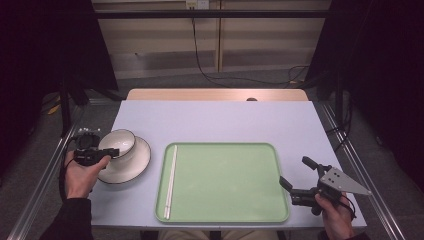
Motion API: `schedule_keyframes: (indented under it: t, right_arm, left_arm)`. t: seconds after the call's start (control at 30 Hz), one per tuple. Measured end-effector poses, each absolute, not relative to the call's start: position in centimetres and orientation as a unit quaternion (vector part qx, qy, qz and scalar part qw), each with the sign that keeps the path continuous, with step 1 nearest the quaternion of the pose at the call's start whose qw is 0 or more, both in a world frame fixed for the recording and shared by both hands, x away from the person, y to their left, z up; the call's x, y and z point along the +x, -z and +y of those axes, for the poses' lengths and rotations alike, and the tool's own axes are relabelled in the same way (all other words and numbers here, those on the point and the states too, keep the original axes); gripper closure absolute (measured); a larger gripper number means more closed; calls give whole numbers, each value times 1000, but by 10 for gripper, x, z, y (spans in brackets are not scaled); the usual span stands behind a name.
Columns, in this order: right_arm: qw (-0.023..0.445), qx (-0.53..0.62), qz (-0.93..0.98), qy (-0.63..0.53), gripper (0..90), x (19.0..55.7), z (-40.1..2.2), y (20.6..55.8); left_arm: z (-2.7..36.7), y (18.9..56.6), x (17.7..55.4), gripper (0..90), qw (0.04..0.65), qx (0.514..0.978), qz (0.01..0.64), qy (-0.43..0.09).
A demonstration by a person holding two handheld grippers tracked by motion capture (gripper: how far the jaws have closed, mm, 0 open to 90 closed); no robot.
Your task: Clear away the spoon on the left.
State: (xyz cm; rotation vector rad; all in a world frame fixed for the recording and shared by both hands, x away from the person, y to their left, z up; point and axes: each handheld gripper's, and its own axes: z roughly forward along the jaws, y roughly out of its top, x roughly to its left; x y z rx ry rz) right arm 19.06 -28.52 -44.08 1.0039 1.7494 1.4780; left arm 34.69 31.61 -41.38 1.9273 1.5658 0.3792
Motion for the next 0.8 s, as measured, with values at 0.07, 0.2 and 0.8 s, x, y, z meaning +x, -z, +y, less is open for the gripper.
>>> schedule_keyframes:
  t: [0.07, 0.2, 0.8]
  right_arm:
    - [315, 380, 663, -562, 6, 191, -285, 441]
    - [316, 380, 663, -562, 6, 191, -285, 441]
    - [315, 379, 664, -562, 5, 191, -285, 441]
  left_arm:
    - [317, 413, 347, 736, 309, 730, 593, -141]
    - [318, 412, 346, 736, 307, 732, 591, -144]
    - [321, 407, 341, 738, 337, 713, 595, -157]
